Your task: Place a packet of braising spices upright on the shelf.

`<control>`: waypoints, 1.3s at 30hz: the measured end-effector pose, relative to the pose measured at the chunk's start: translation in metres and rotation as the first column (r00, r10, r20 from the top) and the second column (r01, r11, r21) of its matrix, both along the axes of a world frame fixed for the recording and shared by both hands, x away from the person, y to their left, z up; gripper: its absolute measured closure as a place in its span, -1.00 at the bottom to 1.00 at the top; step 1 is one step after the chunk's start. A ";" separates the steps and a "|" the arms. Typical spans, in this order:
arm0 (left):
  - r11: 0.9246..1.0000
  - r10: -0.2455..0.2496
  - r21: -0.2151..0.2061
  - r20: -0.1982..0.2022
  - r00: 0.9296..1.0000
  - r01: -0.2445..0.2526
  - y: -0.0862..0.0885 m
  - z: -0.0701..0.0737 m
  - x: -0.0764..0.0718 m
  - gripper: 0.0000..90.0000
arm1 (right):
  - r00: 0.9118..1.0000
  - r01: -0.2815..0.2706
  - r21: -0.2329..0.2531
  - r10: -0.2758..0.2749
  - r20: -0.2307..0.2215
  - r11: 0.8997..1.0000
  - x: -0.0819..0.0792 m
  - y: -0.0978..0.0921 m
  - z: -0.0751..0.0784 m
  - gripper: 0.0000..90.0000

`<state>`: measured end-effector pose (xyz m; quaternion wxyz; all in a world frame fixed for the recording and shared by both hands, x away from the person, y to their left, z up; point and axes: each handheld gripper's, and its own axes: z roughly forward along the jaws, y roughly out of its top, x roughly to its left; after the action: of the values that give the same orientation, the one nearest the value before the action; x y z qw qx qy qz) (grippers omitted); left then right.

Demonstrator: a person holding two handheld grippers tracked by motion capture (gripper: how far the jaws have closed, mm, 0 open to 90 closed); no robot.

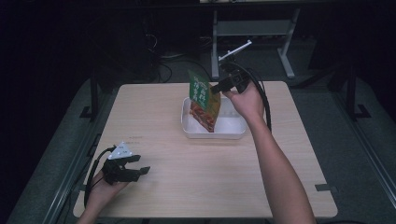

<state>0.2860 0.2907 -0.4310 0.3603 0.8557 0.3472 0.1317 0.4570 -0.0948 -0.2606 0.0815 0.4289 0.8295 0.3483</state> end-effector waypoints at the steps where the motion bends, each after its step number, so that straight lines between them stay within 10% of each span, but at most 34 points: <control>1: 1.000 0.001 -0.001 0.000 1.000 -0.001 0.000 0.000 0.000 -0.19 | 1.000 -0.001 0.004 0.001 0.000 1.000 -0.001 -0.001 0.000 0.25; 39: 1.000 0.012 -0.002 -0.004 1.000 -0.012 -0.001 0.000 0.000 -0.25 | 0.999 -0.036 0.061 0.038 -0.028 0.997 -0.042 -0.051 -0.023 0.04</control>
<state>0.2856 0.2900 -0.4314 0.3598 0.8535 0.3531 0.1319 0.4146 -0.1459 -0.2840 0.0498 0.4208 0.8275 0.3684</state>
